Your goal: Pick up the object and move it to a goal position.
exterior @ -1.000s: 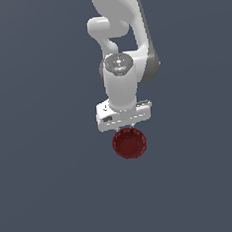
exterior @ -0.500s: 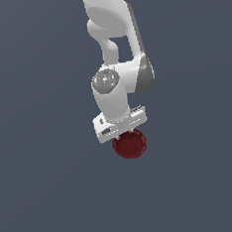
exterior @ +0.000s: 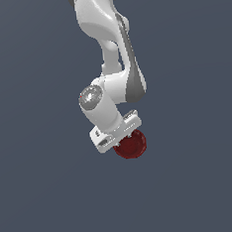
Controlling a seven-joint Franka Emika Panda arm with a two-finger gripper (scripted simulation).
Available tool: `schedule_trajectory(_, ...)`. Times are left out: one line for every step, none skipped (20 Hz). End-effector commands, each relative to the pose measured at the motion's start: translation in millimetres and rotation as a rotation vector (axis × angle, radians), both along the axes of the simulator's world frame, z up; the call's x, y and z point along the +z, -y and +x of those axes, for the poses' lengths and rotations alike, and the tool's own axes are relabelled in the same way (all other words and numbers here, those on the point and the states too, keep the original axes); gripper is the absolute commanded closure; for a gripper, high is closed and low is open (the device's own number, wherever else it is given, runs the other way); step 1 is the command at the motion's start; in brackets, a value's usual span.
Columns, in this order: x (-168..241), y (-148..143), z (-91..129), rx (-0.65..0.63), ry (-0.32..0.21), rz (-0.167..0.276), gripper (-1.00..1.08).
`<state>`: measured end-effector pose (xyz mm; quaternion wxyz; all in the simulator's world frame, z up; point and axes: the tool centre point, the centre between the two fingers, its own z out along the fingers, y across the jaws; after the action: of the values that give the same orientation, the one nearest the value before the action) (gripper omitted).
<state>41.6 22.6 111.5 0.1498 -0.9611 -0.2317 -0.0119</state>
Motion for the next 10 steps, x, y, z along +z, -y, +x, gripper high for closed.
schedule_trajectory(-5, 2, 4, 0.033, 0.014, 0.038, -0.2)
schedule_trajectory(-7, 2, 6, 0.046, 0.02, 0.054, -0.2)
schedule_trajectory(-9, 3, 7, 0.058, 0.026, 0.069, -0.2)
schedule_trajectory(-11, 4, 9, 0.07, 0.033, 0.084, -0.2)
schedule_trajectory(-13, 5, 10, 0.082, 0.041, 0.1, -0.2)
schedule_trajectory(-14, 6, 12, 0.094, 0.049, 0.115, -0.2)
schedule_trajectory(-16, 7, 13, 0.104, 0.056, 0.129, -0.2)
schedule_trajectory(-17, 7, 15, 0.114, 0.064, 0.143, -0.2)
schedule_trajectory(-18, 8, 16, 0.124, 0.072, 0.155, -0.2)
schedule_trajectory(-20, 9, 18, 0.132, 0.079, 0.167, -0.2)
